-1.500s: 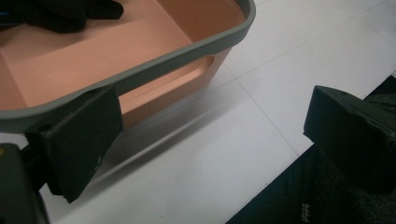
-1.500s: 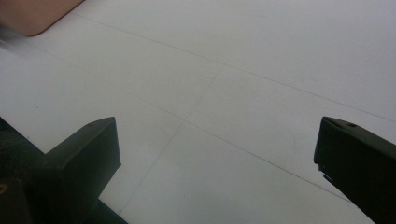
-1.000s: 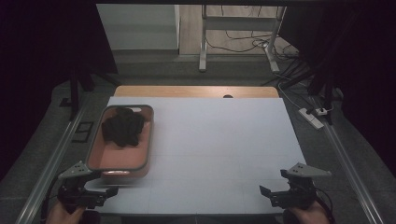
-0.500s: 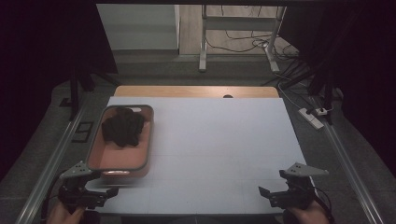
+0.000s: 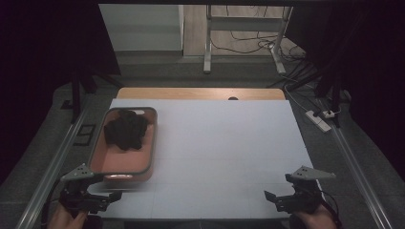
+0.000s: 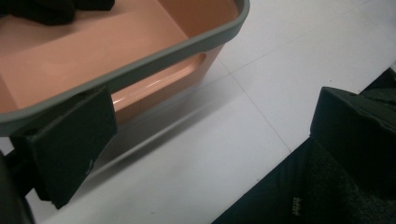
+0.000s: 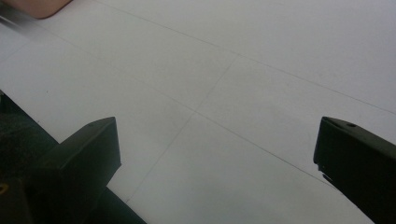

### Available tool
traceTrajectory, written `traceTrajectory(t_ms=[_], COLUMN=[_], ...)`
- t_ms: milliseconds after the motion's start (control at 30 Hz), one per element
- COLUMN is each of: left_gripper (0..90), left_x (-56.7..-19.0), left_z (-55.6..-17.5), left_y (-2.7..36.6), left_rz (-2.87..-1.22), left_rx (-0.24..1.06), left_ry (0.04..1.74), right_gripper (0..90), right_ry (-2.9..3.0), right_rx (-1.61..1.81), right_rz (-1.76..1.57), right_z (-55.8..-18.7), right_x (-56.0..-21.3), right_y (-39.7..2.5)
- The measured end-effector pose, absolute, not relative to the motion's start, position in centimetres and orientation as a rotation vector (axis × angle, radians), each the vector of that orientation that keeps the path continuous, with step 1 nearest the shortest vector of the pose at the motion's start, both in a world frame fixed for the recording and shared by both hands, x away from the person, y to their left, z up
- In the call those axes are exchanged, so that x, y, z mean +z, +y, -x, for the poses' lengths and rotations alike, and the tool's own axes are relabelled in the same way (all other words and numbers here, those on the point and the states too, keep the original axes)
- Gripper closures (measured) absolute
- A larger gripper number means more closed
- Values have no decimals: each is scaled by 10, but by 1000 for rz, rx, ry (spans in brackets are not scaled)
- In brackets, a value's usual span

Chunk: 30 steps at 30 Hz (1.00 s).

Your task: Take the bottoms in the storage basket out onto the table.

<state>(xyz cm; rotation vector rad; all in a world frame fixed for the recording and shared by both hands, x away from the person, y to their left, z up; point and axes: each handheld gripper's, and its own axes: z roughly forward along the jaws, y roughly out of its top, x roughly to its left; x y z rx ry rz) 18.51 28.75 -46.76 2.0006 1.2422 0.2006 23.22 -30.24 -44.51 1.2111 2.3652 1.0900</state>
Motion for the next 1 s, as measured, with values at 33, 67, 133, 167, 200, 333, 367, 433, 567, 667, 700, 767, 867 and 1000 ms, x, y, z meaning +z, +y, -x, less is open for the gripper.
traceTrajectory(t_ms=[33,67,133,167,200,333,367,433,567,667,700,767,867,1000], left_gripper=[2,3,2,2,2,0,0,0,0,0,0,0,0,1], left_x=[-467,-467,-465,-465,-465,-462,-461,-460,-459,-458,-458,-458,-457,-456], left_z=[-186,-186,-187,-187,-187,-189,-191,-193,-197,-201,-202,-204,-210,-215], left_y=[287,287,287,287,287,285,285,284,283,282,281,281,277,276], left_rz=[-2004,-2004,-2008,-2008,-2009,-2006,-1993,-1996,-2003,-2004,-2004,-2005,-2008,-2000], left_rx=[202,202,202,202,218,249,234,235,250,261,265,263,265,272], left_ry=[1239,1239,1221,1221,1202,1171,1170,1169,1163,1157,1154,1151,1142,1145], right_gripper=[9,9,9,9,9,9,9,9,9,9,9,9,9,9], right_ry=[2367,2367,2367,2366,2366,2368,2368,2370,2369,2370,2372,2373,2372,2374], right_rx=[1089,1089,1091,1094,1094,1087,1086,1089,1092,1091,1088,1088,1090,1088], right_rz=[-1209,-1209,-1210,-1211,-1212,-1209,-1209,-1209,-1211,-1212,-1210,-1210,-1211,-1209], right_z=[-232,-232,-232,-232,-232,-232,-232,-233,-233,-233,-233,-233,-233,-233], right_x=[-445,-445,-445,-445,-445,-445,-445,-445,-445,-445,-445,-445,-445,-445], right_y=[-302,-302,-302,-302,-302,-302,-302,-302,-302,-302,-302,-302,-302,-302])
